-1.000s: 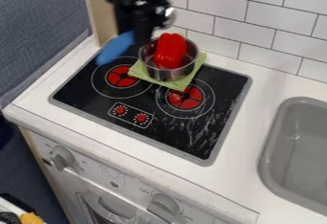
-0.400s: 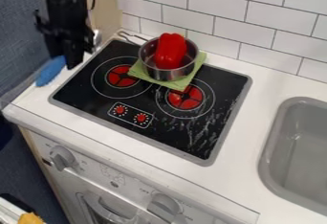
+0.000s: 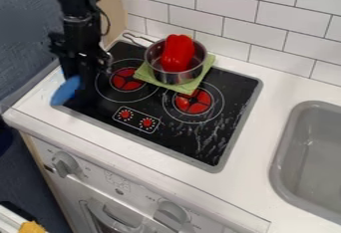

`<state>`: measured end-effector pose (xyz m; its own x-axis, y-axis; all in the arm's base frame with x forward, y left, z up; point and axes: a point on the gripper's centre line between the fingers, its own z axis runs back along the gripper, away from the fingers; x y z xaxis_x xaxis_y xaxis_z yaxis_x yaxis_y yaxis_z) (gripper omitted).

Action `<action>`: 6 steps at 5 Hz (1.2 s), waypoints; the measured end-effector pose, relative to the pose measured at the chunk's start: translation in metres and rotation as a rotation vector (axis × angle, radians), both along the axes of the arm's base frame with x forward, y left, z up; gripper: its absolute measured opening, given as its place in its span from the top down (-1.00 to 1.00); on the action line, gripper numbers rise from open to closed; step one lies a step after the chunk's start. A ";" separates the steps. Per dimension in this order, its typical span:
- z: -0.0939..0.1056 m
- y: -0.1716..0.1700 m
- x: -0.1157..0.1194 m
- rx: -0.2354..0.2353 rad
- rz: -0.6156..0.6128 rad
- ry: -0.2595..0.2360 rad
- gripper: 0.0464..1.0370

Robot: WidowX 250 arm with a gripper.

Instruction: Moved the spoon to the left burner

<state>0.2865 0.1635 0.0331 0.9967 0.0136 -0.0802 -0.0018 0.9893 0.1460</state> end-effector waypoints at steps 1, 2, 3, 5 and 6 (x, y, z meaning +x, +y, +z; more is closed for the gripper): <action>-0.010 -0.002 0.008 -0.009 -0.027 -0.027 0.35; -0.013 -0.002 0.015 0.001 -0.061 -0.075 0.22; -0.016 -0.003 0.016 0.000 -0.065 -0.089 -0.41; -0.007 -0.010 0.019 -0.034 -0.095 -0.131 -0.93; 0.036 -0.019 0.023 -0.051 -0.124 -0.185 -0.93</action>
<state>0.3100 0.1449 0.0689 0.9883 -0.1094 0.1062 0.0984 0.9897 0.1041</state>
